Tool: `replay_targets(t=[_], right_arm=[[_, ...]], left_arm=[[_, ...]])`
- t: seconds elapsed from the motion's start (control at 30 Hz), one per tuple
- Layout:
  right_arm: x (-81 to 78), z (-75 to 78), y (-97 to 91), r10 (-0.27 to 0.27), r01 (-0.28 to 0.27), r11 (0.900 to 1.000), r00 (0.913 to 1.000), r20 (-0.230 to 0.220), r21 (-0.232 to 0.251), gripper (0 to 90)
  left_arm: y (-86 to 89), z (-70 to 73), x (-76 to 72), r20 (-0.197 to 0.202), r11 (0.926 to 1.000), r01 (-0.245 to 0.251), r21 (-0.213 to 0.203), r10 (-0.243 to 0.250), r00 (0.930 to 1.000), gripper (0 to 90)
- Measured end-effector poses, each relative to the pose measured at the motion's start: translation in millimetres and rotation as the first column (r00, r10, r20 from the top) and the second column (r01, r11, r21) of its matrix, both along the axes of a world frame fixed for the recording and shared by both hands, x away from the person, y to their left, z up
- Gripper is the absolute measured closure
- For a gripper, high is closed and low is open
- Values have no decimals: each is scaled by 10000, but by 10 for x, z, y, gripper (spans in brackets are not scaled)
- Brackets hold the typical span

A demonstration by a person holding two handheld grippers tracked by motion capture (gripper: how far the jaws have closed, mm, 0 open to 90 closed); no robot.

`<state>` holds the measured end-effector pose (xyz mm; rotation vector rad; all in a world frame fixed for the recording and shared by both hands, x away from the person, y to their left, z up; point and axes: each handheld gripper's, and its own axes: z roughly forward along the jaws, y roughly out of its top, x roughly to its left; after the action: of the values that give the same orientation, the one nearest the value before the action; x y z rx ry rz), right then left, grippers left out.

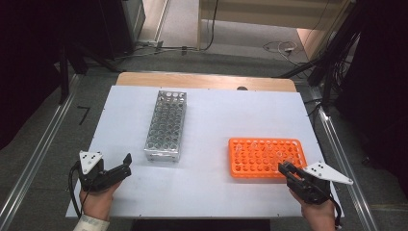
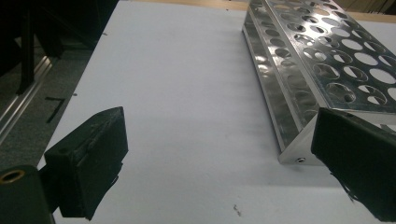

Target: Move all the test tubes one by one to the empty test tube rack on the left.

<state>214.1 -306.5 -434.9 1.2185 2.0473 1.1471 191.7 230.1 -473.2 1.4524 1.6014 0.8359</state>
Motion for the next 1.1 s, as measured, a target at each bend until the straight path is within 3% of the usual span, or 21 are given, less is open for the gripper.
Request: replay_targets(t=[0.77,0.97,1.1], right_arm=[[54,4,520,1407,-1407,9898,9900,13,-232,732],[95,-1,734,1993,-1994,9798,9799,-49,-186,732],[113,-18,900,2438,-2442,9695,9697,-171,-197,733]], left_arm=[[-120,13,14,88,9987,511,17,-511,9987,37],[-170,26,29,136,9965,831,-4,-830,9965,39],[-223,56,19,397,9943,1037,262,-1047,9937,39]])
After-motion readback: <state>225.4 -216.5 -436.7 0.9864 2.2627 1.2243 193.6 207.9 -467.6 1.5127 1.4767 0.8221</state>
